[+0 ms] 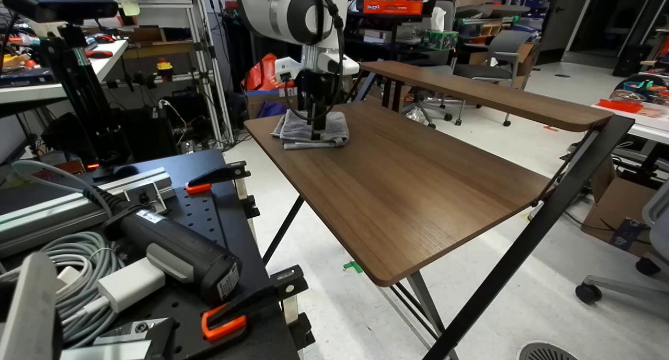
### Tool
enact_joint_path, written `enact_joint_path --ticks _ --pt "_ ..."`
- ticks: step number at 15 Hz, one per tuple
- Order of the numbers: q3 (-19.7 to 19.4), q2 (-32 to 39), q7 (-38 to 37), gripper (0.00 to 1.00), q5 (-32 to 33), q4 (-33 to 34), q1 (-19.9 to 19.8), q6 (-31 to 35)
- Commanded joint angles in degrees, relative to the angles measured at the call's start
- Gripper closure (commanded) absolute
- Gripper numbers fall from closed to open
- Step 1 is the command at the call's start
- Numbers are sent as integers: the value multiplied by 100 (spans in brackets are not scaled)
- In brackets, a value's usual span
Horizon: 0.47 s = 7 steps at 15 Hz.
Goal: Move the grey towel to the left.
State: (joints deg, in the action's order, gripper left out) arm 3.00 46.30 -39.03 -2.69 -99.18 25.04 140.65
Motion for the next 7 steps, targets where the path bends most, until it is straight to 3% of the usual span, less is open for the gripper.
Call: enact_joint_path --ticks 1,3,4,7 --pt "-102 -448 -268 0 74 17 129 -449" --pt "-28 -754 -159 0 97 -101 53 -737" --pt "19 -397 -139 0 46 74 16 -428" --pt "38 -654 -148 0 65 26 -2 -676"
